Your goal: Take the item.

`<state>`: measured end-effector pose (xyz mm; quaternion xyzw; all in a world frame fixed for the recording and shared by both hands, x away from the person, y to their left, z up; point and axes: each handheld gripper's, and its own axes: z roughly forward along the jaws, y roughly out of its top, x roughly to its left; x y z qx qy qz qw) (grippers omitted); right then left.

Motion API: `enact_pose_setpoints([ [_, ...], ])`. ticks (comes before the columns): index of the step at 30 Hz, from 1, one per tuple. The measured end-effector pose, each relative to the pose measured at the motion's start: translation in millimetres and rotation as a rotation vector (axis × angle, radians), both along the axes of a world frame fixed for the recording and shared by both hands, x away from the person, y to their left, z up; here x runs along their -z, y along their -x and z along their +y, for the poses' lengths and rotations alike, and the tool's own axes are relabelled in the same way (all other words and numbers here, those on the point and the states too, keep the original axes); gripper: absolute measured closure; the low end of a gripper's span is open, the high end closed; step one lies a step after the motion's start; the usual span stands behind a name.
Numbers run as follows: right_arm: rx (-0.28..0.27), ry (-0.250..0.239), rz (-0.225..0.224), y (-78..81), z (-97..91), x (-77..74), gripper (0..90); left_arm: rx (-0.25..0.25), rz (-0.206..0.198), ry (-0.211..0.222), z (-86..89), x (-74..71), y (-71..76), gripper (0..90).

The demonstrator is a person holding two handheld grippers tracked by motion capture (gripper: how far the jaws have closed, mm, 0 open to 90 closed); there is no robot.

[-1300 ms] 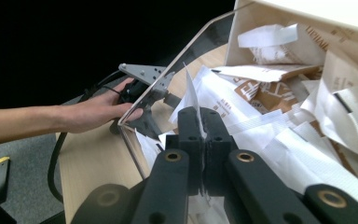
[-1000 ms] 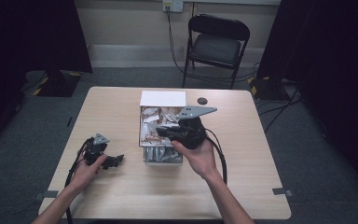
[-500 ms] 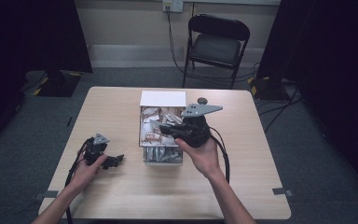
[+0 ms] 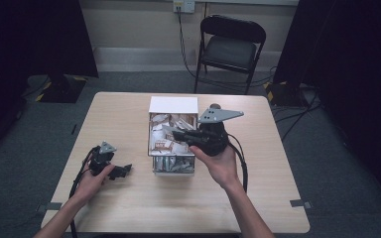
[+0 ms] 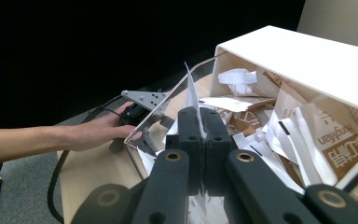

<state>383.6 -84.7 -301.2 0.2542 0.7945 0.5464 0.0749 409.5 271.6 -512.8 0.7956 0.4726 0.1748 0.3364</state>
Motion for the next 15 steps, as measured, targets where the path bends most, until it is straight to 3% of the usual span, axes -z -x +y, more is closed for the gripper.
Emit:
enact_pose_setpoints([
  [15,0.010,-0.038,-0.045,4.6,-17.2,-12.9,88.7,0.000,0.000,0.000,0.0,0.0,0.0,0.0],
])
